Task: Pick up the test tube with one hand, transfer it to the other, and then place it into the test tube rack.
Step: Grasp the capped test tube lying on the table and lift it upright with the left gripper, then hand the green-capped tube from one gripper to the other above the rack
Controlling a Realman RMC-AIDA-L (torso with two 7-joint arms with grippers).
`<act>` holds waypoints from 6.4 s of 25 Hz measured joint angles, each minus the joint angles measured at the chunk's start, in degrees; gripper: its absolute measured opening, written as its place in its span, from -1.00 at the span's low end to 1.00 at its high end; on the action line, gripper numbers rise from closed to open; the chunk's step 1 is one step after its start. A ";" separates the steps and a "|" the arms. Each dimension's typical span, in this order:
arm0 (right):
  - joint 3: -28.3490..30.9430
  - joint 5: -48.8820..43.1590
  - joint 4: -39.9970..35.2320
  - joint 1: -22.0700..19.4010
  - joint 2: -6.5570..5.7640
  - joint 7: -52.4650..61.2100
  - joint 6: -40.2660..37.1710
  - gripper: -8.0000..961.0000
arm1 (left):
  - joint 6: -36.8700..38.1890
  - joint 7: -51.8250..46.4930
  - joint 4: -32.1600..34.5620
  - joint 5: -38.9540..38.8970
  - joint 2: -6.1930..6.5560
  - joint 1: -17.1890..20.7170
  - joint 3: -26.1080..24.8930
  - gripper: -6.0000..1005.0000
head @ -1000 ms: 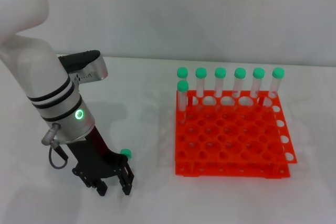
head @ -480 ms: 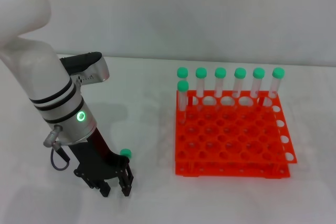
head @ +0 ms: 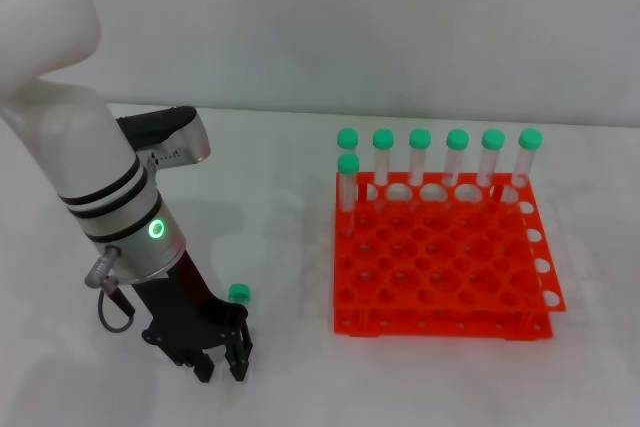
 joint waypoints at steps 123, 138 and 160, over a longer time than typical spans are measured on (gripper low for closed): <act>-0.09 -55.62 -4.62 9.42 -7.30 48.02 -23.40 0.25 | -7.22 120.23 -5.12 -78.78 -6.80 20.76 6.07 -0.63; -0.29 -55.91 -5.19 9.59 -6.88 48.13 -23.29 -0.13 | -8.08 120.27 -5.19 -78.65 -6.80 20.53 6.15 -0.63; 0.64 -57.04 -5.29 8.89 -6.86 47.22 -23.76 -0.52 | -8.59 123.14 -5.47 -81.95 -7.13 21.78 8.27 -0.63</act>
